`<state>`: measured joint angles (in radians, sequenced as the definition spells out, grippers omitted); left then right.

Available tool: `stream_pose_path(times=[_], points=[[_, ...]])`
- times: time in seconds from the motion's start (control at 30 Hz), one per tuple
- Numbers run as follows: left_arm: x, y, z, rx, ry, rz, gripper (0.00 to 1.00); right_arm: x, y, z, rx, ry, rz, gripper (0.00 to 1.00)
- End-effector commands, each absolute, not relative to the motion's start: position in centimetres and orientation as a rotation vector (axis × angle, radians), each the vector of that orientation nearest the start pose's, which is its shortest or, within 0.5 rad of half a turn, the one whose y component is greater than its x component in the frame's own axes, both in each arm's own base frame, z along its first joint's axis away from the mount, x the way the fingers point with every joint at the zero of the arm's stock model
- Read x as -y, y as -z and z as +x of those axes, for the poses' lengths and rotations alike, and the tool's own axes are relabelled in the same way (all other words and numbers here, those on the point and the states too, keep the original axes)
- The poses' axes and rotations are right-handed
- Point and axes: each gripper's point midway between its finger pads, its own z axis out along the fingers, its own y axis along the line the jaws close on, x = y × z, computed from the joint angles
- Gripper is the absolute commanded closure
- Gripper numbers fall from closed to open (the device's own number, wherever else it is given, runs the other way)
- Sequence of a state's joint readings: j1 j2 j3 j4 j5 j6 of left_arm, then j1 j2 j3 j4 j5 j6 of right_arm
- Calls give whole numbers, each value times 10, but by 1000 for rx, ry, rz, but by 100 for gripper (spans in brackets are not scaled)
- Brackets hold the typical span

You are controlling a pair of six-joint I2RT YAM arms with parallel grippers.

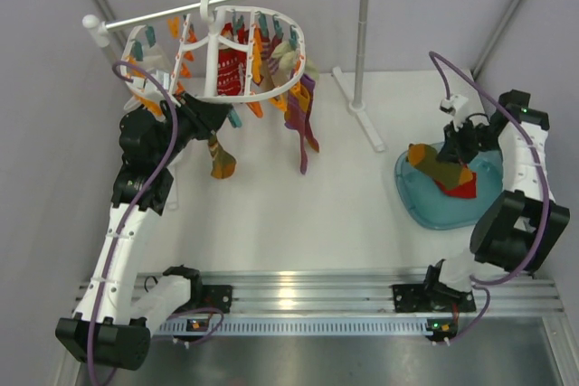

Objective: Clip the socks to the hanger
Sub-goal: Adjust the sock in the bin.

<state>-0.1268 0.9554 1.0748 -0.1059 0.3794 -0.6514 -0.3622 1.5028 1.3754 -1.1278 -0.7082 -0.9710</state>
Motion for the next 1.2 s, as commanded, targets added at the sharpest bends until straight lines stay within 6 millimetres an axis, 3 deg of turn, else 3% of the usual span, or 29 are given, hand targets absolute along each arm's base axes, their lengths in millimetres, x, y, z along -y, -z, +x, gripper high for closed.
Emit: stream_pose_path(times=[0.0, 0.2, 0.3, 0.37, 0.47, 0.6, 0.63, 0.73, 0.83, 0.93, 0.97, 1.03, 1.1, 1.17], points=[[126, -405, 314, -1573, 877, -95, 100, 23, -170, 304, -2269, -536, -1052, 100], [125, -403, 315, -1577, 874, -98, 100, 40, -118, 310, -2453, -656, -981, 100], [125, -400, 315, -1583, 870, -99, 100, 45, -105, 319, -2467, -642, -909, 90], [125, -400, 315, -1584, 870, -99, 100, 49, -106, 335, -2426, -572, -872, 86], [125, -399, 316, -1587, 869, -99, 100, 52, -117, 347, -2386, -474, -786, 100], [125, -398, 317, -1591, 867, -103, 100, 63, -130, 366, -2350, -302, -687, 100], [124, -398, 316, -1590, 867, -103, 100, 65, -131, 365, -2362, -288, -686, 89], [124, -398, 316, -1591, 866, -103, 100, 75, -132, 371, -2375, -214, -647, 70], [125, -397, 317, -1596, 866, -105, 100, 89, -140, 375, -2357, -90, -626, 73], [124, -397, 317, -1594, 863, -103, 100, 89, -146, 372, -2334, -53, -652, 70], [124, -397, 316, -1594, 863, -101, 100, 83, -147, 363, -2342, -87, -693, 69], [124, -398, 316, -1592, 862, -104, 100, 66, -152, 351, -2286, -137, -831, 59], [124, -397, 316, -1596, 862, -106, 100, 49, -146, 324, -2292, -208, -931, 51], [123, -396, 316, -1597, 860, -107, 100, 38, -139, 312, -2272, -209, -1066, 45]])
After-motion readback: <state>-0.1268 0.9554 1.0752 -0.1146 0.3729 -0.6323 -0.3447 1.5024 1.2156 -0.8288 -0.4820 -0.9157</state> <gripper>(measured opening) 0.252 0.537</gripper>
